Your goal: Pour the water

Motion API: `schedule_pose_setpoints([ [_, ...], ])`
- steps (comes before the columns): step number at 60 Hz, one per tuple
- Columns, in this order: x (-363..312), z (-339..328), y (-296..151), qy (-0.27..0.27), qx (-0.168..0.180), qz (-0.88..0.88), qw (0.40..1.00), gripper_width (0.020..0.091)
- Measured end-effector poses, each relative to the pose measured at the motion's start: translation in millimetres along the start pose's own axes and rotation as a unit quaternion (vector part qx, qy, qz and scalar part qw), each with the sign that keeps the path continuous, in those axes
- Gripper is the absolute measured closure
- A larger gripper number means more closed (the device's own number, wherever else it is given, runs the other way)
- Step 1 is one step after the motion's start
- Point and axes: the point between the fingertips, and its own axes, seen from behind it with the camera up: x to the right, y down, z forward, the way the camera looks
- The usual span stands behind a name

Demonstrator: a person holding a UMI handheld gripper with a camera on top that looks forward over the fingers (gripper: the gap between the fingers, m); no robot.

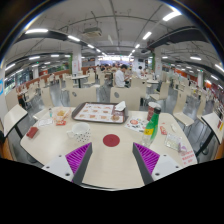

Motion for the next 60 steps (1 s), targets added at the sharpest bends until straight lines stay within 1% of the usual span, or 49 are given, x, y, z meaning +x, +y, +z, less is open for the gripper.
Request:
schedule_pose_setpoints([
  [1,-3.0,-6.8,-1.0,0.005,0.001,0.004,1.000,0.0264],
  [3,2.7,-1.9,-1.2,0.015,0.002,0.011,1.000,0.0262],
  [10,-9.7,1.7,-3.0,0.045,0.006,0.029,0.999,0.0273],
  [15,-7.5,6.2,-5.7,0.057,0.017,0.036,0.998,0.0275],
  [26,53.4,25.5,-4.2,0.098,0.045,0.068,0.992,0.0271],
  [32,98.4,51.7,-4.2,0.123,0.066,0.070,0.988,0.0274],
  [36,129.4,80.5,-2.7,0.133,0.078,0.071,0.986,0.0268],
  [39,146.5,106.7,-1.7,0.135,0.087,0.072,0.984,0.0269],
  [43,163.1,142.4,0.6,0.127,0.089,0.073,0.985,0.0269],
  [49,180.3,183.9,-7.4,0.123,0.113,0.050,0.985,0.0268],
  [53,189.9,203.4,-20.4,0.130,0.138,0.030,0.981,0.0271],
  [55,189.8,214.0,-22.3,0.132,0.144,0.017,0.981,0.0298],
  [56,189.3,220.0,-21.5,0.131,0.142,0.009,0.981,0.0333],
  [58,190.4,227.9,-15.5,0.132,0.131,-0.003,0.983,0.0477],
  [59,193.0,230.3,-14.7,0.140,0.131,-0.010,0.981,0.0554],
  [60,192.1,228.8,-17.8,0.139,0.140,-0.012,0.980,0.0558],
])
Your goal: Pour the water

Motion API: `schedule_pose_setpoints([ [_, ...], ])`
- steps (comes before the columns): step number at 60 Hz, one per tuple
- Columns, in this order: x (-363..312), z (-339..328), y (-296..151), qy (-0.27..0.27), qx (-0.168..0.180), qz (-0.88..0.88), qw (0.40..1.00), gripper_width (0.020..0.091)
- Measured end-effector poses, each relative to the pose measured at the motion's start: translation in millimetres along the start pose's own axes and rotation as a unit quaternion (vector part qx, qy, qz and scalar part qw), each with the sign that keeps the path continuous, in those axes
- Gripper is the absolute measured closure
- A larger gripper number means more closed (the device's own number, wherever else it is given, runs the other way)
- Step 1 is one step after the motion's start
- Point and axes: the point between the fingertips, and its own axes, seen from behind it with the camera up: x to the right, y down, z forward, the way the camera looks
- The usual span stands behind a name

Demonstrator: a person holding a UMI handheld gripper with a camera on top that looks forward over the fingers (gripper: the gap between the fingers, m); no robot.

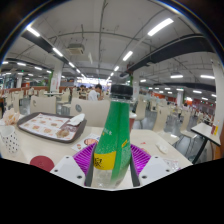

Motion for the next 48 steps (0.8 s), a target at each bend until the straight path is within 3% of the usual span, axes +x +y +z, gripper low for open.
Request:
schedule_pose_setpoints([
  [4,1.8,1.6,-4.9,0.012,0.021,0.005,1.000,0.0574],
  [10,6.3,5.4,1.4,0.017,0.015,0.030,0.999,0.0594],
  [15,2.3,1.0,1.0,0.021,-0.010,0.024,0.999,0.0677],
  [19,-4.0,-4.3,-3.0,0.018,-0.023,0.011,1.000,0.0697],
  [32,-49.5,-48.0,-80.8,0.042,-0.026,-0.188,0.981,0.0700],
  [41,-103.1,-67.4,-119.2,0.062,-0.049,-0.443,0.893,0.0701],
  [48,-153.4,-69.7,-124.1,0.063,-0.033,-0.636,0.769,0.0703],
])
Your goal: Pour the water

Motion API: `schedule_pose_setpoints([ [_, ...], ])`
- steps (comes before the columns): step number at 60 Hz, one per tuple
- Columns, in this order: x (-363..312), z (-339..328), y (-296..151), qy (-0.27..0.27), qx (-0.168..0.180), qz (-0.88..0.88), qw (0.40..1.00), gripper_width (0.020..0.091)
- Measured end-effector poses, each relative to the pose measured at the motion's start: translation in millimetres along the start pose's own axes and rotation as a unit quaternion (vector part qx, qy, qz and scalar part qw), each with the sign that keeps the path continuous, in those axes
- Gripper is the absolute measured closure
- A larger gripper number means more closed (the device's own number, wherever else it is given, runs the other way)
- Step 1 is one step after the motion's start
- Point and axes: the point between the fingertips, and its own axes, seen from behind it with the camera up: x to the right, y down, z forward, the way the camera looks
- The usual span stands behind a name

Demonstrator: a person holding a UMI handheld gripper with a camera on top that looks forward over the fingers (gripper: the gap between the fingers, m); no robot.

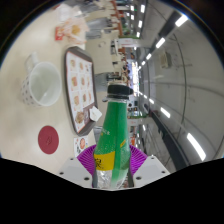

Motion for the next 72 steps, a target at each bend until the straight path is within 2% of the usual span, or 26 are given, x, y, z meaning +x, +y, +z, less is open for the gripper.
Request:
schedule_pose_setpoints([
  [8,-34.3,0.3,-28.8,-0.005,0.012,-0.205,0.979,0.0701],
  [12,-32.0,2.1,-28.5,0.017,-0.002,-0.286,0.958,0.0701],
  [15,-31.1,3.3,-39.7,0.025,0.001,-0.333,0.943,0.0701],
  [23,-24.6,7.7,-52.0,0.043,0.000,-0.388,0.921,0.0701],
  [32,-29.7,3.8,-48.1,0.034,-0.003,-0.388,0.921,0.0700],
  [39,-22.6,3.8,-51.2,0.027,0.002,-0.278,0.960,0.0699],
  [44,-2.0,1.6,-60.1,0.034,0.027,-0.103,0.994,0.0697],
  [48,14.9,-0.3,-57.8,0.037,0.056,0.063,0.996,0.0691],
  [54,29.8,-9.6,-41.2,0.064,0.079,0.248,0.964,0.0693],
  [63,-10.3,4.1,-24.2,0.006,0.093,0.480,0.872,0.0692],
  [72,-46.4,23.2,-24.9,-0.038,0.124,0.604,0.786,0.0695],
])
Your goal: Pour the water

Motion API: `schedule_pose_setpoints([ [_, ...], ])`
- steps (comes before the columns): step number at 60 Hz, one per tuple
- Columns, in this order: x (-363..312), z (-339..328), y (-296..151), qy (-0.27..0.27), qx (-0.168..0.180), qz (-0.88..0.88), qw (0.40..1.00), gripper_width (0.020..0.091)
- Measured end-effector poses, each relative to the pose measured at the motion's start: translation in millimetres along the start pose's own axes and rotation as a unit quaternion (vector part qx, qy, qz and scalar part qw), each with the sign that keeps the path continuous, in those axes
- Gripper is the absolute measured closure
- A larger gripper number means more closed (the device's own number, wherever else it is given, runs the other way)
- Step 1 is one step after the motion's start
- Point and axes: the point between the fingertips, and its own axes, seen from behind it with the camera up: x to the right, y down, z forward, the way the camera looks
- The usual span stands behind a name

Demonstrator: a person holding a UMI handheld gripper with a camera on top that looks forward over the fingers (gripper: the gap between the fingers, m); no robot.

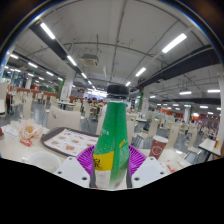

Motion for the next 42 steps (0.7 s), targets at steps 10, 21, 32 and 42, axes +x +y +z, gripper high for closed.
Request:
schedule_pose_setpoints([
  [10,-16.0,8.2,40.2,-0.058,-0.034,0.081,0.994,0.0695],
  [21,-24.8,10.2,55.0,-0.073,-0.038,0.053,0.995,0.0694],
  [32,-24.0,12.8,56.0,-0.071,-0.040,0.046,0.996,0.0693],
  [42,-23.9,4.0,56.5,-0.072,-0.047,0.059,0.995,0.0601],
])
